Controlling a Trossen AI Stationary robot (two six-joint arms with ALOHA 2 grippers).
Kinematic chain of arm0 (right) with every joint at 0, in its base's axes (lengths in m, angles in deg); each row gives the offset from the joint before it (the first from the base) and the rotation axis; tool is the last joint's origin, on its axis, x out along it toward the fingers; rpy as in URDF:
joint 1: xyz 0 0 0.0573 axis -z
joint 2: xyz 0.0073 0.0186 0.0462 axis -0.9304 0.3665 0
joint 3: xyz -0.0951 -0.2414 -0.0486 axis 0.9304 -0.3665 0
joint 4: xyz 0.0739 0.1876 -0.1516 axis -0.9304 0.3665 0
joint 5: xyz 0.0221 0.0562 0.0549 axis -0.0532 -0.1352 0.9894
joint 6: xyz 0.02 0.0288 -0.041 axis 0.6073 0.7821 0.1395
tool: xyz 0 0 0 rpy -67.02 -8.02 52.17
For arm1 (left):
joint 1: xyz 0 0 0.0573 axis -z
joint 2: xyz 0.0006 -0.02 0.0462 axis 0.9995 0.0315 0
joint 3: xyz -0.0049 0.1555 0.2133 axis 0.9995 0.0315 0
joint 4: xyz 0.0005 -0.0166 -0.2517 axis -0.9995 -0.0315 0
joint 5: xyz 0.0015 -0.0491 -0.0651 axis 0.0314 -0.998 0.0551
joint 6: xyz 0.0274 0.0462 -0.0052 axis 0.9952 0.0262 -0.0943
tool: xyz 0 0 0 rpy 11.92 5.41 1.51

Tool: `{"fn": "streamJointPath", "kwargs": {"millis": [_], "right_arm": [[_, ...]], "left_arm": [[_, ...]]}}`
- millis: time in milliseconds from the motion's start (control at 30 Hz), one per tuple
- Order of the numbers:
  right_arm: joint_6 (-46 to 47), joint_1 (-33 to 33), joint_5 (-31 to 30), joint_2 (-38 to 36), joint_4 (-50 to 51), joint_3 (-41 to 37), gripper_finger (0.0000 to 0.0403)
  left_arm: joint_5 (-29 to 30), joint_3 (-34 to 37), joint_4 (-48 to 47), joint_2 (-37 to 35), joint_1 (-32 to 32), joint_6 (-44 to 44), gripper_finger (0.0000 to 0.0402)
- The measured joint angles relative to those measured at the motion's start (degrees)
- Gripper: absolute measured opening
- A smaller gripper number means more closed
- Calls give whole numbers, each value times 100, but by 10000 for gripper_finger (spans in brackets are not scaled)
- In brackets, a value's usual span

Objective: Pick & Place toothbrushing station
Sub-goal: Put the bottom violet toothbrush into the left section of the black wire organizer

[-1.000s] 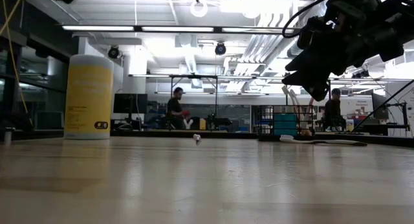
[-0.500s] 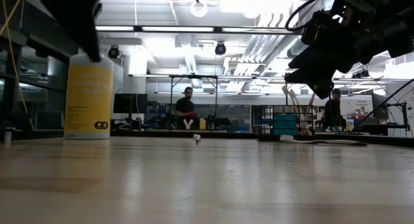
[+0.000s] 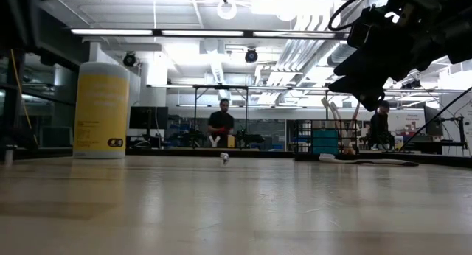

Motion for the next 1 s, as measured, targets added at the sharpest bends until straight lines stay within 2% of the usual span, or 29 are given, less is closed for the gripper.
{"fn": "streamJointPath", "kwargs": {"millis": [133, 267, 400, 833, 1000], "right_arm": [[0, 0, 2, 0, 0, 0, 136], [14, 0, 2, 0, 0, 0, 136], [33, 0, 4, 0, 0, 0, 136], [66, 0, -101, -2, -6, 0, 136], [68, 0, -98, -2, -96, 0, 136]], "left_arm": [[731, 143, 0, 1, 525, -615, 47], [1166, 432, 51, 2, 912, -1310, 47], [1145, 838, 420, 2, 1124, -1767, 47], [1180, 1485, 1688, 7, 1692, -1826, 42], [1013, 1863, 2206, 7, 1759, -1977, 31]]}}
